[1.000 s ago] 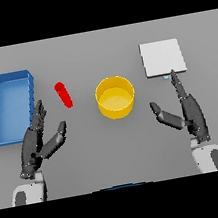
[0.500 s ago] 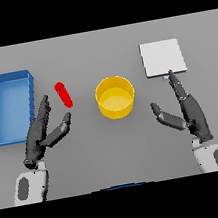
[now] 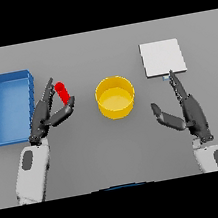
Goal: Pick up the red beaker and tilt it to pour out 1 green nut into yellow bowl. Pick up the yellow bowl and place it on the metallic measuring scale.
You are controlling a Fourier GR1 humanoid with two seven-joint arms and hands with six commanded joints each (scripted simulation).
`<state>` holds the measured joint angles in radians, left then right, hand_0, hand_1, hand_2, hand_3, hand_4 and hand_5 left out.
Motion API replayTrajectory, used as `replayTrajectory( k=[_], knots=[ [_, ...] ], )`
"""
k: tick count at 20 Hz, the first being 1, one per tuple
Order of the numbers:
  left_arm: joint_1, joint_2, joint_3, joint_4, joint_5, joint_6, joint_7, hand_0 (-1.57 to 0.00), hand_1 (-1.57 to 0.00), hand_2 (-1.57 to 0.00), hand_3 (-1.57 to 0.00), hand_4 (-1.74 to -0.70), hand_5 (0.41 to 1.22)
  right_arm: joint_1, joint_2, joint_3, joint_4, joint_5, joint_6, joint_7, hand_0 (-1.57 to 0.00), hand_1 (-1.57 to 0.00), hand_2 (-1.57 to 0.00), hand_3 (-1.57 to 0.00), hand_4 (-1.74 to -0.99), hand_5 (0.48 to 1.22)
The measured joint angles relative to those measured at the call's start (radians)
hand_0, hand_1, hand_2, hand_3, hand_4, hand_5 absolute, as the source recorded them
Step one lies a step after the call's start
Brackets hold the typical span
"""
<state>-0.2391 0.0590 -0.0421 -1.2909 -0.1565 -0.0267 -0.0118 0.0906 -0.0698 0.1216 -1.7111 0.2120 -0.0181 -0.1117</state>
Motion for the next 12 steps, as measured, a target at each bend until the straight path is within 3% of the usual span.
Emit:
replayTrajectory(
  k=[9,12],
  knots=[
    [-0.172,-0.014,0.033,0.212,-0.041,0.057,-0.008,0.0,0.0,0.0,0.0,-1.22,0.678,-0.002,0.006,-0.008,0.002,-0.024,0.009,0.037,0.0,0.0,0.0,0.0,-1.241,0.641],
    [-0.205,-0.027,0.056,0.269,-0.022,0.06,-0.074,0.0,0.0,0.0,0.0,-1.27,0.7,0.016,-0.002,-0.013,-0.013,-0.031,0.013,0.023,0.0,0.0,0.0,0.0,-1.244,0.643]
  ],
)
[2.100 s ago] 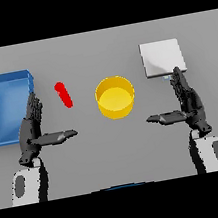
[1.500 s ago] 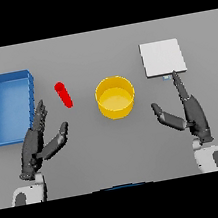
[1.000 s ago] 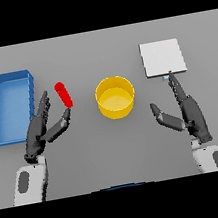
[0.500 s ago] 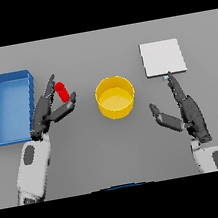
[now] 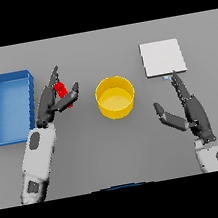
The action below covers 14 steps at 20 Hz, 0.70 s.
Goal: Pick up the red beaker and tilt it to pour out 1 green nut into yellow bowl. Pick up the yellow bowl and place it on the metallic measuring scale.
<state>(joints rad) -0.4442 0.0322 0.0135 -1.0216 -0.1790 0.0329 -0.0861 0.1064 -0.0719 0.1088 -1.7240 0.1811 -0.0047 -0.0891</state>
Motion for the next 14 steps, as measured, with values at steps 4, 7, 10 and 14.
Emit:
replayTrajectory(
  k=[4,7,10,14],
  knots=[
    [-0.035,-0.033,0.045,0.092,0.038,0.012,-0.088,-0.08,-0.09,-0.16,-0.13,-1.36,0.761,-0.026,-0.003,-0.011,0.019,-0.009,0.001,0.02,0.0,0.0,0.0,0.0,-1.242,0.645],
    [-0.047,-0.048,0.065,0.122,0.044,0.042,-0.12,-0.55,-0.59,-0.66,-0.73,-1.47,0.943,-0.015,-0.004,-0.005,0.004,0.001,-0.004,0.01,0.0,0.0,0.0,0.0,-1.237,0.648],
    [-0.078,-0.056,0.043,0.153,-0.024,0.12,-0.119,-1.05,-1.07,-1.11,-1.06,-1.59,1.079,-0.006,-0.001,-0.006,0.009,-0.003,-0.001,0.007,0.0,0.0,0.0,0.0,-1.239,0.648],
    [-0.092,-0.054,0.036,0.169,-0.025,0.119,-0.124,-1.36,-1.36,-1.38,-1.3,-1.56,1.163,-0.012,0.006,-0.006,0.006,-0.012,-0.001,0.01,0.0,0.0,0.0,0.0,-1.251,0.646]
  ],
)
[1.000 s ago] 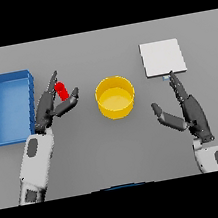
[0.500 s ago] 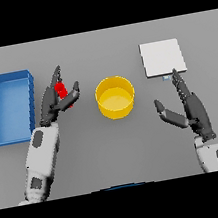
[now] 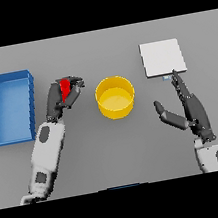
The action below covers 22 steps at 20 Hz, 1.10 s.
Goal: Pick up the red beaker and tilt it to pour out 1 green nut into yellow bowl. Pick up the yellow bowl and place it on the metallic measuring scale.
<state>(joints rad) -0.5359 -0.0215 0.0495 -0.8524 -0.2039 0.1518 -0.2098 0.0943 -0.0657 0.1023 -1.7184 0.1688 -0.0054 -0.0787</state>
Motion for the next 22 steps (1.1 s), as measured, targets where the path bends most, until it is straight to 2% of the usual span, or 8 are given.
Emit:
replayTrajectory(
  k=[1,6,10,12,15,18,20,22],
  knots=[
    [-0.003,0.003,-0.001,0.004,-0.004,0.002,0.002,-1.4,-1.41,-1.42,-1.36,-1.54,1.174,-0.004,-0.002,-0.001,-0.011,-0.003,0.0,-0.003,0.0,0.0,0.0,0.0,-1.255,0.644],
    [0.018,-0.003,0.032,-0.075,0.095,-0.08,-0.031,-1.51,-1.52,-1.52,-1.5,-1.68,1.144,0.009,-0.006,0.003,0.003,0.005,0.005,-0.021,0.0,0.0,0.0,0.0,-1.238,0.643],
    [0.01,0.013,0.022,-0.157,0.131,-0.111,0.036,-1.55,-1.55,-1.55,-1.54,-1.71,1.132,0.007,-0.002,0.013,-0.003,0.025,-0.005,-0.02,0.0,0.0,0.0,0.0,-1.227,0.647],
    [0.003,0.035,-0.004,-0.189,0.117,-0.121,0.046,-1.56,-1.56,-1.56,-1.55,-1.72,1.13,0.007,-0.001,0.017,0.001,0.035,-0.008,-0.023,0.0,0.0,0.0,0.0,-1.219,0.653],
    [-0.013,0.068,-0.03,-0.194,0.091,-0.124,0.078,-1.56,-1.56,-1.56,-1.55,-1.72,1.135,0.018,-0.001,0.023,0.0,0.056,-0.021,-0.062,0.0,0.0,0.0,0.0,-1.219,0.66],
    [-0.045,0.1,-0.042,-0.178,0.075,-0.133,0.105,-1.56,-1.56,-1.56,-1.56,-1.73,1.138,0.005,-0.013,0.014,0.012,0.051,-0.016,-0.052,0.0,0.0,0.0,0.0,-1.213,0.662],
    [-0.048,0.136,-0.09,-0.19,0.023,-0.141,0.088,-1.56,-1.56,-1.56,-1.56,-1.73,1.129,0.006,-0.01,0.024,0.007,0.072,-0.026,-0.053,0.0,0.0,0.0,0.0,-1.202,0.662],
    [-0.075,0.175,-0.143,-0.196,-0.039,-0.147,0.133,-1.57,-1.57,-1.57,-1.56,-1.74,1.12,0.016,-0.011,0.021,-0.005,0.066,-0.024,-0.042,0.0,0.0,0.0,0.0,-1.194,0.658]
  ],
)
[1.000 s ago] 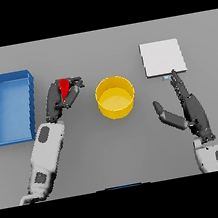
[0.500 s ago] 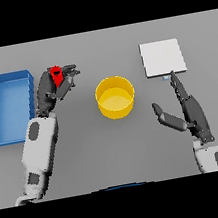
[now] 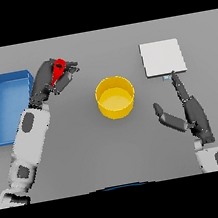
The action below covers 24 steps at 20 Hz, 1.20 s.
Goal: Pick up the red beaker and tilt it to pour out 1 green nut into yellow bowl. Pick up the yellow bowl and place it on the metallic measuring scale.
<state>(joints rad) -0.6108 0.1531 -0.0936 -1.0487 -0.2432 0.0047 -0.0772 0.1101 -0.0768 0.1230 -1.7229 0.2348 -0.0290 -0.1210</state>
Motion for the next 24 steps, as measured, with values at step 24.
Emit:
replayTrajectory(
  k=[24],
  knots=[
    [-0.442,0.116,-0.648,0.163,-0.75,-0.361,0.053,-1.57,-1.57,-1.57,-1.46,-1.73,1.219,0.009,0.041,-0.003,-0.003,-0.043,0.007,0.035,0.0,0.0,0.0,0.0,-1.221,0.61]
  ],
)
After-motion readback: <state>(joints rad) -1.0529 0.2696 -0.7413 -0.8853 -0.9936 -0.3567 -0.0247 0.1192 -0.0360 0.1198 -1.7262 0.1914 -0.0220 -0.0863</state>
